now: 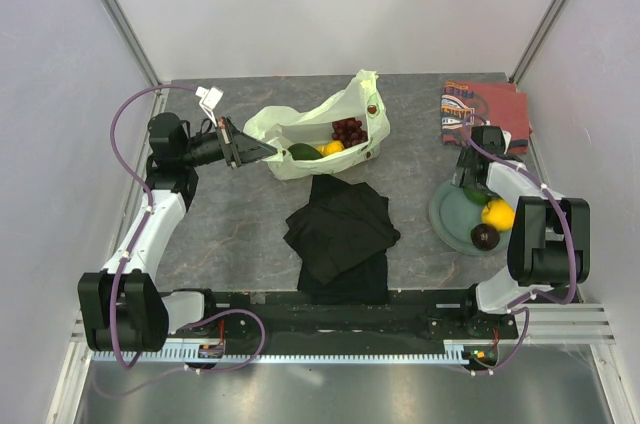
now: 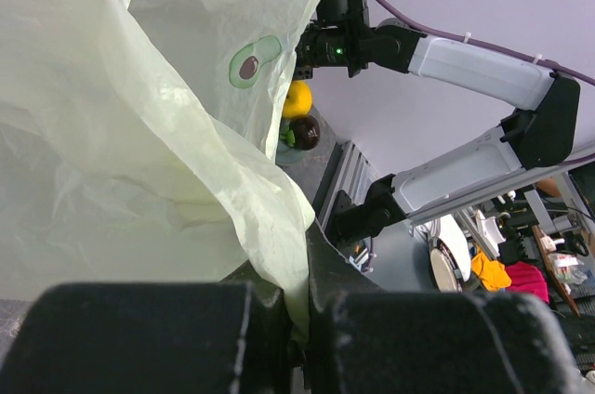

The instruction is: Place the fruits into the plastic bag

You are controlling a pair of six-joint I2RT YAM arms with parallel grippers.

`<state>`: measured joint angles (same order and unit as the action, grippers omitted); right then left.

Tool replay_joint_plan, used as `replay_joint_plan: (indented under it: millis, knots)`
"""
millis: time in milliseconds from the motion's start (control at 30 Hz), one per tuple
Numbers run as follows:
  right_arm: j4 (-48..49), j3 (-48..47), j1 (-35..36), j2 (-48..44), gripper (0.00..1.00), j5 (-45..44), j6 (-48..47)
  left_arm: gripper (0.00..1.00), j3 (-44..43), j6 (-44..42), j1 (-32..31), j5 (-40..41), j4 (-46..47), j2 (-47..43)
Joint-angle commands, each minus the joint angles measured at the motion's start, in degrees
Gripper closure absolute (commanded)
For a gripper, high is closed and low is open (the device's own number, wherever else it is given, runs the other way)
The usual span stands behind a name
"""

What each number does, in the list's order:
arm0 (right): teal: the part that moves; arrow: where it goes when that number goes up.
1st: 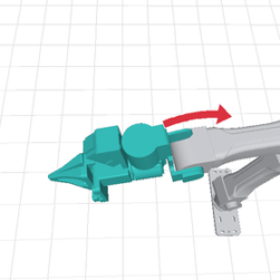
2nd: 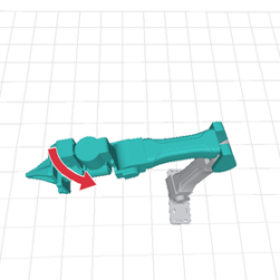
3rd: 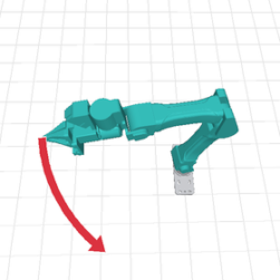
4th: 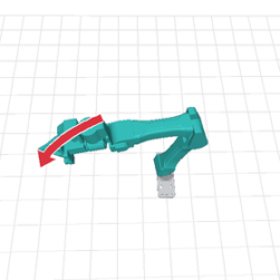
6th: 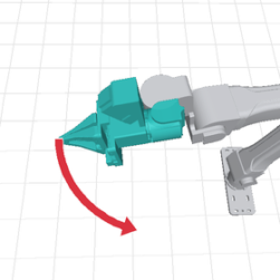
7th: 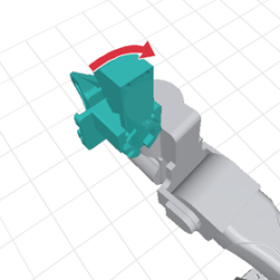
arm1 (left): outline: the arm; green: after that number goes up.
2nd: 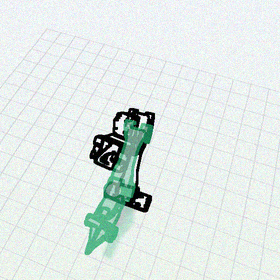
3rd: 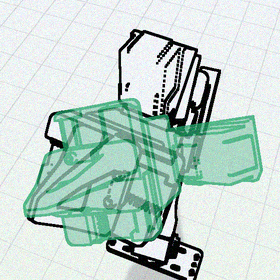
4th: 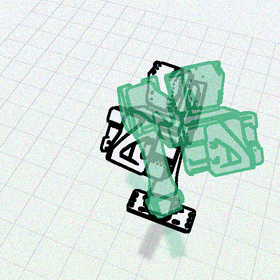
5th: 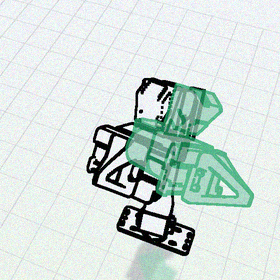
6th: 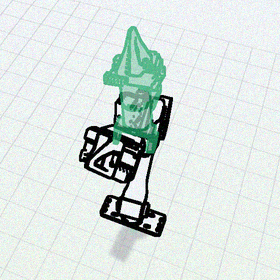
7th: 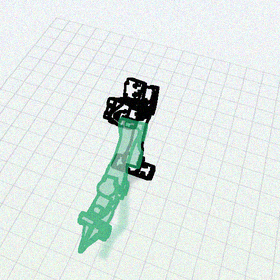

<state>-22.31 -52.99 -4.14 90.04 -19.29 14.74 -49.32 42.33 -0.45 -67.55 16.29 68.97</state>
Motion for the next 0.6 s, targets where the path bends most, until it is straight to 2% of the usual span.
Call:
replay_joint_plan:
  millis: [0,167,367,467,500,567]
  knots:
    - [2.5,-0.4,-0.3,-2.7,0.43,0.8,0.0,0.98,-1.7,-2.1,0.1,0.1,0.7,-0.1]
    - [3.2,1.0,-0.3,-7.2,0.49,3.0,0.2,0.98,-1.7,-2.1,0.1,0.1,0.7,-0.1]
    - [10.3,5.6,-0.3,-19.5,0.54,9.8,0.1,0.98,-1.7,-2.1,0.0,0.1,0.7,-0.2]
    - [16.6,9.2,-0.3,-25.6,0.54,19.1,1.2,0.98,-1.8,-2.1,0.0,0.1,0.7,-0.2]
    - [20.1,9.8,-0.3,-26.9,0.54,26.5,1.6,0.99,-1.7,-2.1,0.0,0.1,0.7,-0.3]
    - [24.0,11.4,0.1,-30.3,0.54,34.3,2.8,0.98,-1.8,-2.0,0.0,0.1,0.7,-0.2]
